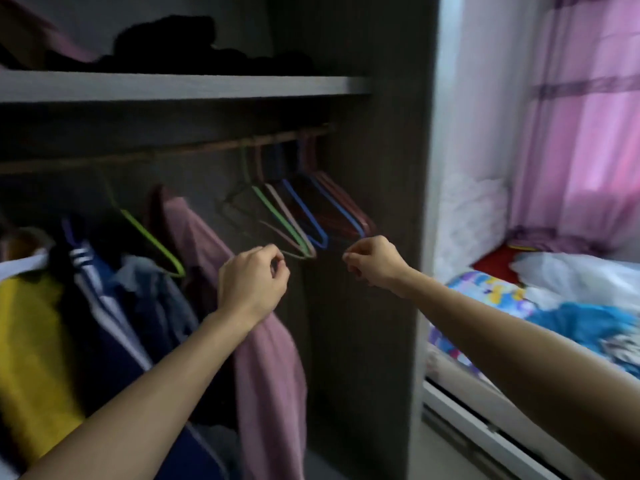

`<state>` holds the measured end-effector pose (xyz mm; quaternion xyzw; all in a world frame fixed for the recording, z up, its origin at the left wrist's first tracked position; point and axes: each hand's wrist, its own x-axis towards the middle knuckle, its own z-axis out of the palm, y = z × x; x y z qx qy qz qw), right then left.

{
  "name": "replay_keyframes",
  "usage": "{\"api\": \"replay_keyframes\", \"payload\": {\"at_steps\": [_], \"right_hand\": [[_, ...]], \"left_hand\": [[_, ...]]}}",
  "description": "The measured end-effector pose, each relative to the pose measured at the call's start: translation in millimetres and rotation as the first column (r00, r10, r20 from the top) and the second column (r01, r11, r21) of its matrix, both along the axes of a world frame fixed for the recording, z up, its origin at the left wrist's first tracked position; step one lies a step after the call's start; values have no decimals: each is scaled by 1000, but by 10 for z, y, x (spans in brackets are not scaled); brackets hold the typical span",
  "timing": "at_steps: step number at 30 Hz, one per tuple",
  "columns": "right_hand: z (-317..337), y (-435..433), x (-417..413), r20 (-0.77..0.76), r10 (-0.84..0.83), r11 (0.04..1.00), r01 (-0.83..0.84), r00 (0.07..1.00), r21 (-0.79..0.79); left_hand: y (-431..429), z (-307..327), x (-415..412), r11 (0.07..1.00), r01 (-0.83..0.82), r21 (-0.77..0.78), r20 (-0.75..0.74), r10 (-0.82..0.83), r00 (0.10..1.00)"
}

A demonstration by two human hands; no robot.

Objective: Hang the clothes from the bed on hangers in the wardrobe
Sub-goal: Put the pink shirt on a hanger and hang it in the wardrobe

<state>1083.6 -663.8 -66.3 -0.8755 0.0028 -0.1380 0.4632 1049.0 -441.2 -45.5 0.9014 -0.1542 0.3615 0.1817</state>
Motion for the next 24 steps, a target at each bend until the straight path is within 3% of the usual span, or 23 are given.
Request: {"api": "replay_keyframes", "payload": {"at_steps": [6, 16, 18, 21, 24], "right_hand": [[-277, -1579, -760, -89, -218, 976, 215, 972, -40], [-568, -3270, -1308, -136, -333, 936, 311, 933, -163], [-585, -3338, -1258, -158, -315, 942, 287, 936, -176], [-556, -3307, -1091, -164, -277, 953, 249, 947, -170], [-525, -3151, -868, -137, -229, 968, 210, 964, -135]], "left_hand": [[-1350, -235, -42, 982, 189, -4, -150, -187, 971], [-2582, -282, 126, 982, 179, -54, -340, -187, 922], [-2593, -284, 205, 990, 138, -10, -285, -136, 949], [-2403, -155, 445, 1000, -31, -6, -7, 31, 1000], [-2016, 75, 733, 978, -195, -72, 147, 203, 968]]}}
